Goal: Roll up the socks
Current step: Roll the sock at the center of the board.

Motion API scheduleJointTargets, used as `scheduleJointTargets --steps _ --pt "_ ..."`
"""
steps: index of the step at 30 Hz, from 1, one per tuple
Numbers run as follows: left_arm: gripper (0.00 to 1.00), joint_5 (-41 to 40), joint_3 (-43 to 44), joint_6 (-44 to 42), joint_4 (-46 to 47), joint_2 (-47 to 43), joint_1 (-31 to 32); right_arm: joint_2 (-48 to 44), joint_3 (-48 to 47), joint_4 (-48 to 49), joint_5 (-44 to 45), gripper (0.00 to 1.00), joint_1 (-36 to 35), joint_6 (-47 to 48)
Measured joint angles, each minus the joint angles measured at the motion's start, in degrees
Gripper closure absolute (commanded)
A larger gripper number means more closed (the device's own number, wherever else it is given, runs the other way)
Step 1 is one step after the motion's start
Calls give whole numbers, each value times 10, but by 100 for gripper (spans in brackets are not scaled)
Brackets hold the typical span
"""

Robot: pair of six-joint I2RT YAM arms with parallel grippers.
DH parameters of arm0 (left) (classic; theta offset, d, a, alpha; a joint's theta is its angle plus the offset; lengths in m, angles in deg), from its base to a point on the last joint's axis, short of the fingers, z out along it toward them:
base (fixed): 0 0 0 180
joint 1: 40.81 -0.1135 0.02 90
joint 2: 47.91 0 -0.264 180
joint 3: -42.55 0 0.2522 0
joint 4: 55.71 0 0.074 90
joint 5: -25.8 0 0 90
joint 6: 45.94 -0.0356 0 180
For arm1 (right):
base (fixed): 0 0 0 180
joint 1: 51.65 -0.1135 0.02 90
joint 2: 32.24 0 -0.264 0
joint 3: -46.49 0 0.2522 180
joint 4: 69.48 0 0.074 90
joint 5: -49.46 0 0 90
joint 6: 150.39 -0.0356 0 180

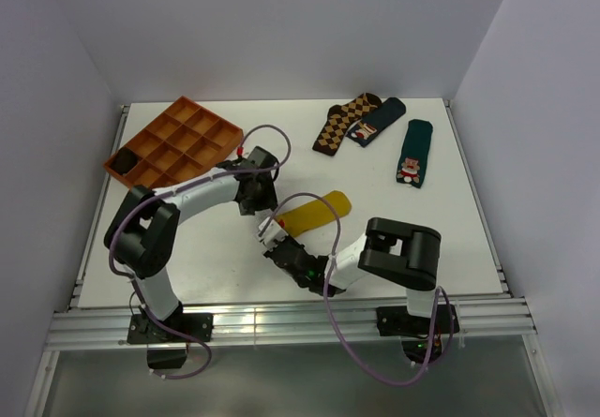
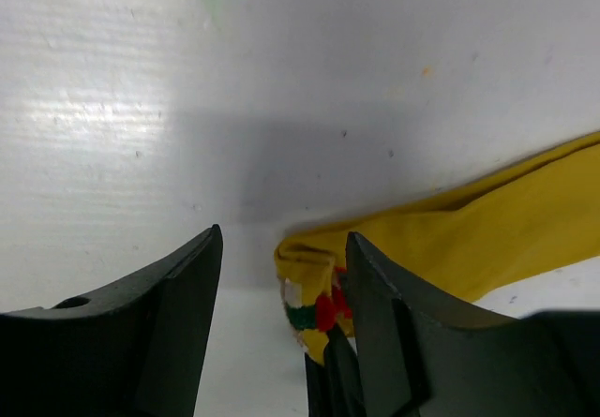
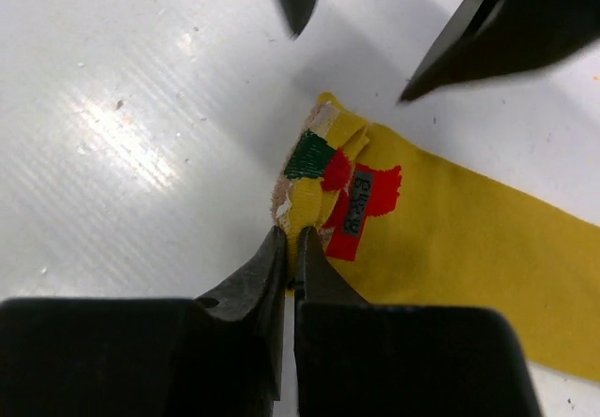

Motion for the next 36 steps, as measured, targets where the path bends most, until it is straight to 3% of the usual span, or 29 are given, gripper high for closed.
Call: scheduleJointTargets --steps 6,12,27,36 --pt "40 51 -4 -15 52 -28 -38 -16 26 23 -40 100 5 -8" --pt "42 90 -86 3 123 -79 -40 -39 43 22 -103 100 37 -64" --pt "47 66 -273 109 258 -257 -53 -97 73 -22 -366 100 192 -275" --pt "44 94 -224 70 279 -204 -54 -100 100 8 -460 100 240 -349"
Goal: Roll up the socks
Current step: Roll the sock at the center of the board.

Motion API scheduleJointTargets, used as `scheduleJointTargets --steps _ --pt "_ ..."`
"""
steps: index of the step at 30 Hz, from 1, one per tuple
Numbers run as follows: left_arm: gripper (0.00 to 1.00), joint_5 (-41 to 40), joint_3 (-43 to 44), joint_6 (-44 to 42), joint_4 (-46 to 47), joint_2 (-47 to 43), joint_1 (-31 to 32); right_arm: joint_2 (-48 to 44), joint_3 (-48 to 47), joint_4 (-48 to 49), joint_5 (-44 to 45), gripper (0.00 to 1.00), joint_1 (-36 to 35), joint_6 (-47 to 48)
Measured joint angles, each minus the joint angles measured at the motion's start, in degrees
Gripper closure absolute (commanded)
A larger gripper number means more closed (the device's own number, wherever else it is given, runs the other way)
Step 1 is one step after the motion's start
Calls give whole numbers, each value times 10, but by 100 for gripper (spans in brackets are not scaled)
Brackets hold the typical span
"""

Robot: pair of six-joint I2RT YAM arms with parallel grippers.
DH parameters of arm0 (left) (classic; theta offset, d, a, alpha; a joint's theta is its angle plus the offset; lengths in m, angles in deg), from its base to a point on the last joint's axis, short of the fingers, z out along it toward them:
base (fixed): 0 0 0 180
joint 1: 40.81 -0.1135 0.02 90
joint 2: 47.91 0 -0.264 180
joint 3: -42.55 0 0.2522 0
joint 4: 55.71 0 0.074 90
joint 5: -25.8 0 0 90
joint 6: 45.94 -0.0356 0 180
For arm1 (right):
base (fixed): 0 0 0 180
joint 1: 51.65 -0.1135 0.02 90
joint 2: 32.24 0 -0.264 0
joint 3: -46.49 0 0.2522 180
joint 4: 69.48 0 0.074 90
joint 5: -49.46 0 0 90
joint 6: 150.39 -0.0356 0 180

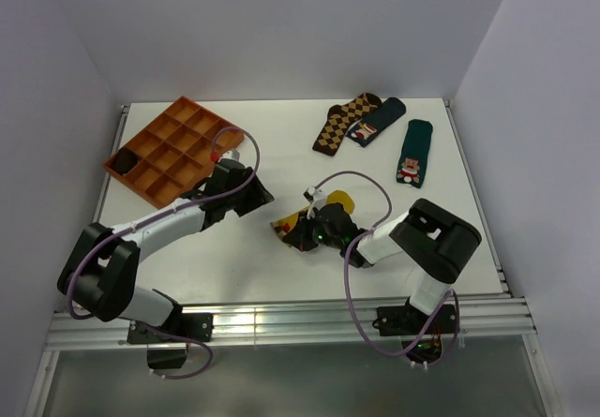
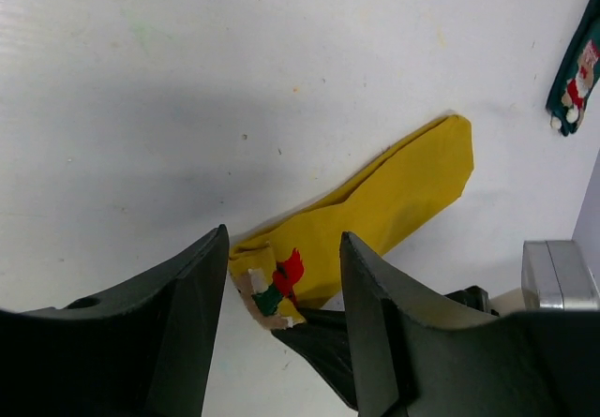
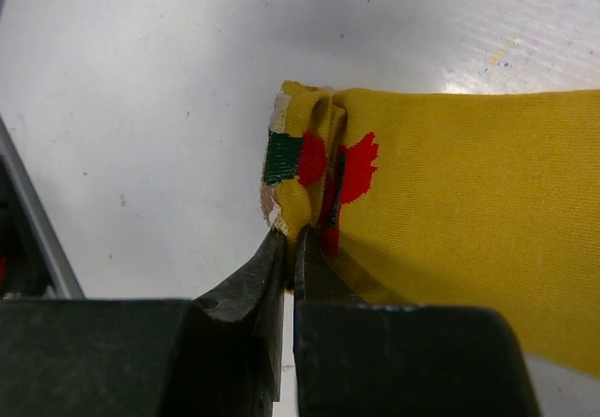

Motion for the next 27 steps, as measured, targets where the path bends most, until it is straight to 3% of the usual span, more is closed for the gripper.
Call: scheduleJointTargets --steps 10,19,27 --pt "45 61 -27 -10 45 23 0 9 38 55 -61 100 43 -73" --pt "44 125 125 -121 -7 154 0 16 35 59 -76 100 43 -74" --pt "43 141 177 -200 -86 233 25 16 28 50 -76 100 43 -63"
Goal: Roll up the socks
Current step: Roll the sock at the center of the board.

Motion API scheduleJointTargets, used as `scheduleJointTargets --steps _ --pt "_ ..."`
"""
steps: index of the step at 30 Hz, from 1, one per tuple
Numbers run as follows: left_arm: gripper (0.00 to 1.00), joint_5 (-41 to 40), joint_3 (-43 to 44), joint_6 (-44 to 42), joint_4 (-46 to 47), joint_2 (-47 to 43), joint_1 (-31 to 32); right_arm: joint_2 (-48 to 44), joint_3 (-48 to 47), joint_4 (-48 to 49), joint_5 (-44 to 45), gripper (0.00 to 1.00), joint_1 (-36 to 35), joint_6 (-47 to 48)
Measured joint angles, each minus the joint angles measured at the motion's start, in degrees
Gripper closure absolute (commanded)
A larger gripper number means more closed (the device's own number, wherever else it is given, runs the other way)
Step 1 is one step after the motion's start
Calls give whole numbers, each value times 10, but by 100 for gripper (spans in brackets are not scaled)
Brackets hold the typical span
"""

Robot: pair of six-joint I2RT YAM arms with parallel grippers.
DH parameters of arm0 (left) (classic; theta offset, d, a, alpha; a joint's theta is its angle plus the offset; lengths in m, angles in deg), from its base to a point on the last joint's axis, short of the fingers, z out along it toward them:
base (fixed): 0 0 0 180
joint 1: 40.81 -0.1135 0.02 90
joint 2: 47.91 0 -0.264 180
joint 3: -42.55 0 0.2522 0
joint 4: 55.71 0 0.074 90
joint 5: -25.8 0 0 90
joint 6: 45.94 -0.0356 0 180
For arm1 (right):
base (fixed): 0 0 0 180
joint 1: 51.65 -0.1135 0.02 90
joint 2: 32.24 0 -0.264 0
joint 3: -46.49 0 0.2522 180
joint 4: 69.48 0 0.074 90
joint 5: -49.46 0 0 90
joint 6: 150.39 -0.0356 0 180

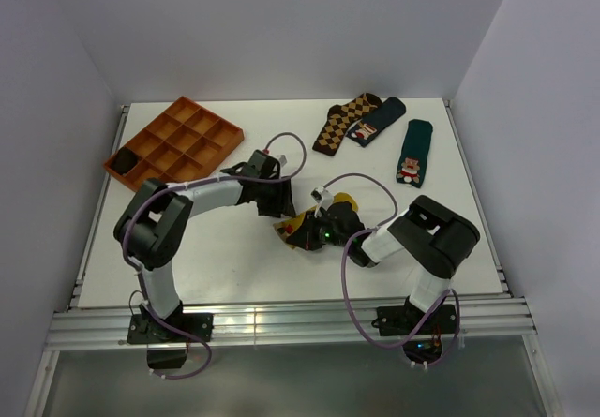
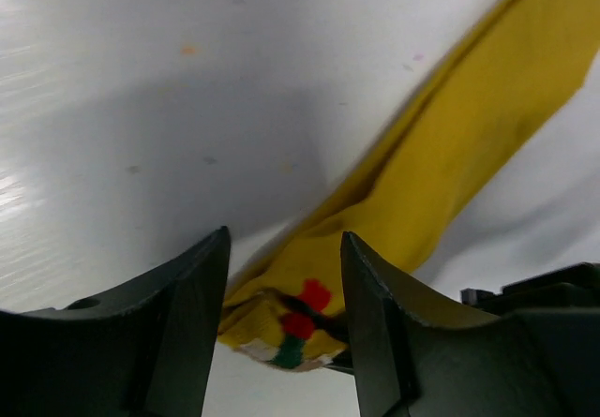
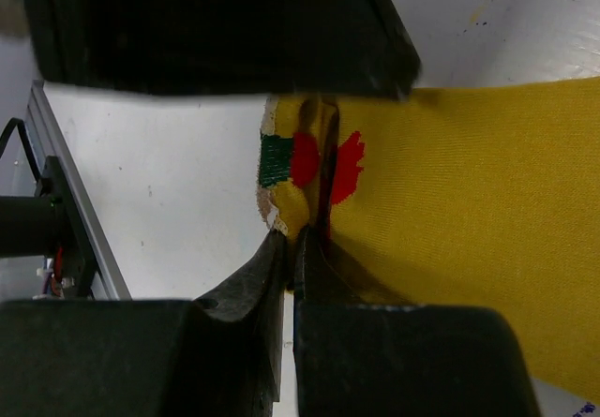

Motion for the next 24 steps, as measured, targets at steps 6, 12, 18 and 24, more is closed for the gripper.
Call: scheduleJointTargets --steps 6,12,18,24 --pt "43 6 31 -28 -9 25 37 0 -2 -3 -1 100 0 4" --pt "47 6 56 -43 -15 44 45 0 -4 -6 -2 100 0 6" --pt "83 -6 72 -45 -14 62 55 0 -4 -8 -1 100 0 6" --pt "100 -28 71 -40 -13 66 58 0 -4 -9 -1 100 0 5"
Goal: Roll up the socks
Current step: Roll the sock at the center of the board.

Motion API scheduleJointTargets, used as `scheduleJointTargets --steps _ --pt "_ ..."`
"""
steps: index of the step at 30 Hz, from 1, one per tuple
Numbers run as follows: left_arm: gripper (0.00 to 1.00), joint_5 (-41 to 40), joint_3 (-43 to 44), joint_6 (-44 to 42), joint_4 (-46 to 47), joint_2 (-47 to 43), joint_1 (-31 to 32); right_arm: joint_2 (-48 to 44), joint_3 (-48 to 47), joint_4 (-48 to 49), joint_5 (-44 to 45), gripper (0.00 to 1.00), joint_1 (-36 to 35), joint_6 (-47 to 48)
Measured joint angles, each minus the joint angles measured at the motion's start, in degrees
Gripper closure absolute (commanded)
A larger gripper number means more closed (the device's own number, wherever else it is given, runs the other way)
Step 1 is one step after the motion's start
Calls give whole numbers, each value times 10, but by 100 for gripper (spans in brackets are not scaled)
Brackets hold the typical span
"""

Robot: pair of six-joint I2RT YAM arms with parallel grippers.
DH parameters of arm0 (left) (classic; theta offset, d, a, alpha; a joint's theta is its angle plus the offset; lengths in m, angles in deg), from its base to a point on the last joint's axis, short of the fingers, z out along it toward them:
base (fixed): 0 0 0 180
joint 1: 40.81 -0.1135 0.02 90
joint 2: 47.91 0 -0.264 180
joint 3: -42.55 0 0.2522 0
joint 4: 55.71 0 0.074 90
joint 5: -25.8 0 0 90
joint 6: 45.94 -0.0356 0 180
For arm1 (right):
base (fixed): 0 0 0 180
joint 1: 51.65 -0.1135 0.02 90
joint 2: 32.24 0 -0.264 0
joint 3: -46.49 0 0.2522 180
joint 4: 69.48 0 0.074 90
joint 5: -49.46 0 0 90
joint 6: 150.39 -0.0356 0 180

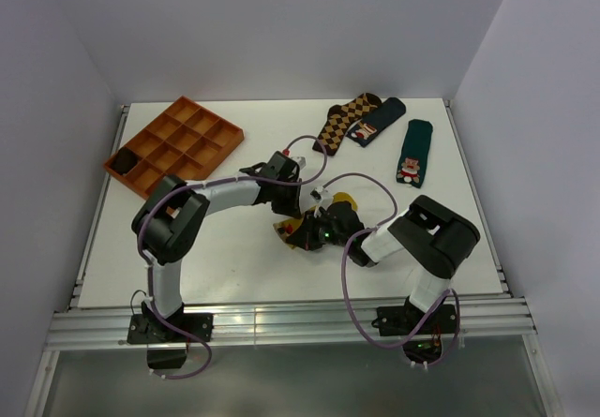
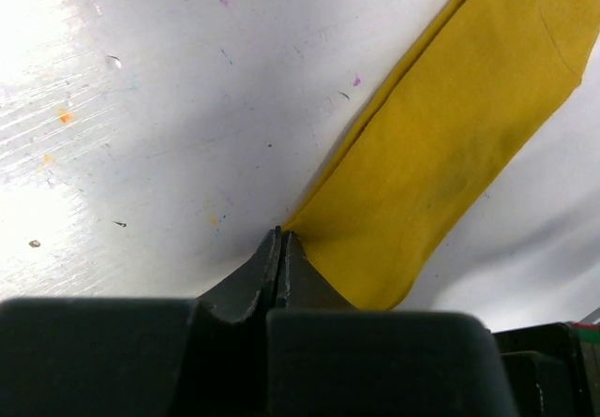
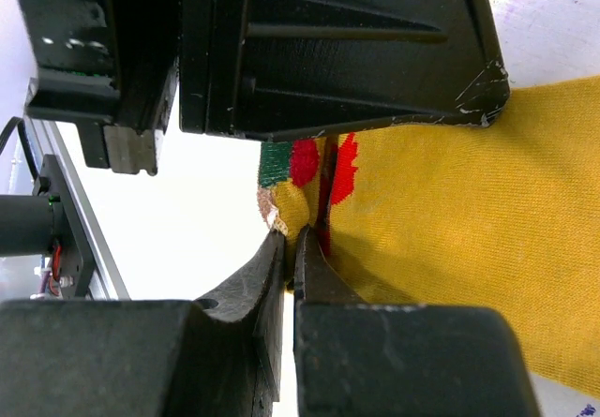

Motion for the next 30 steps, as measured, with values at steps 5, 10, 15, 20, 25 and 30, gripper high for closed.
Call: scheduleJointTargets --steps 5,10,15,20,25,30 --pt "100 -22 -5 21 6 -5 2 -6 0 -8 2 100 0 -5" --pt "100 -37 -24 40 21 -16 -4 -27 6 -33 14 100 0 -19" --pt "100 -47 -38 54 30 -25 -15 -34 9 -45 19 100 4 -43" --pt "100 -54 -47 60 34 -32 -17 -34 21 -35 9 100 21 -75" --pt "100 -58 -59 68 45 -38 -21 -13 32 -2 -22 100 49 -113" --pt "92 -61 -68 72 56 -43 -24 33 31 52 -72 100 74 -155"
